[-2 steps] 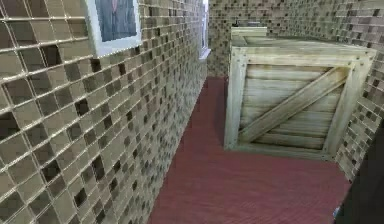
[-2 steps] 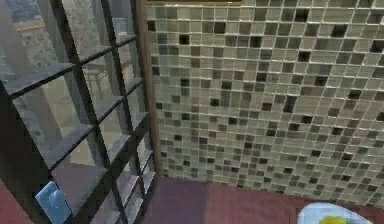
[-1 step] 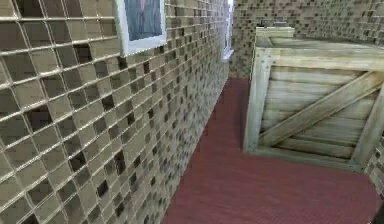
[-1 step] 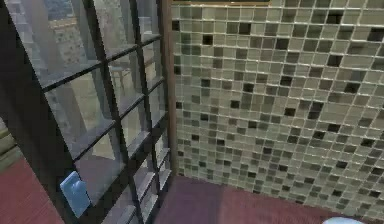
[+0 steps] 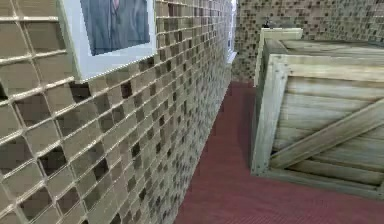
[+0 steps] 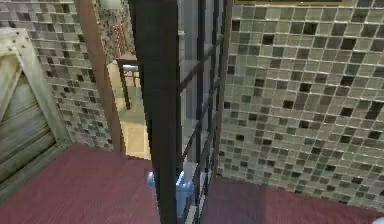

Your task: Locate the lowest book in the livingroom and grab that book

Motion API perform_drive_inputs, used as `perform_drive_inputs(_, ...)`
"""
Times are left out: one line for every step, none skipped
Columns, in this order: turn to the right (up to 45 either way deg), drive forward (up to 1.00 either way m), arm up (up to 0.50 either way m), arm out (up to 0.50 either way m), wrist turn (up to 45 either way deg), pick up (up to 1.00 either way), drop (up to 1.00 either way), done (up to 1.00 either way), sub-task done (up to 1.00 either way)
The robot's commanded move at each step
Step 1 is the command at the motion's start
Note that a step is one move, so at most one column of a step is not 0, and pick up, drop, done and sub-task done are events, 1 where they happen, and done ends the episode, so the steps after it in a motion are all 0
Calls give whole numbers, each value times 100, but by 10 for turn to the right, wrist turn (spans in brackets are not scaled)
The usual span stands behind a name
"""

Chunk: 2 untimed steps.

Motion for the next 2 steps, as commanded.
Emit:
perform_drive_inputs(390,0,0,0,0,0,0,0,0)
perform_drive_inputs(0,55,0,0,0,0,0,0,0)
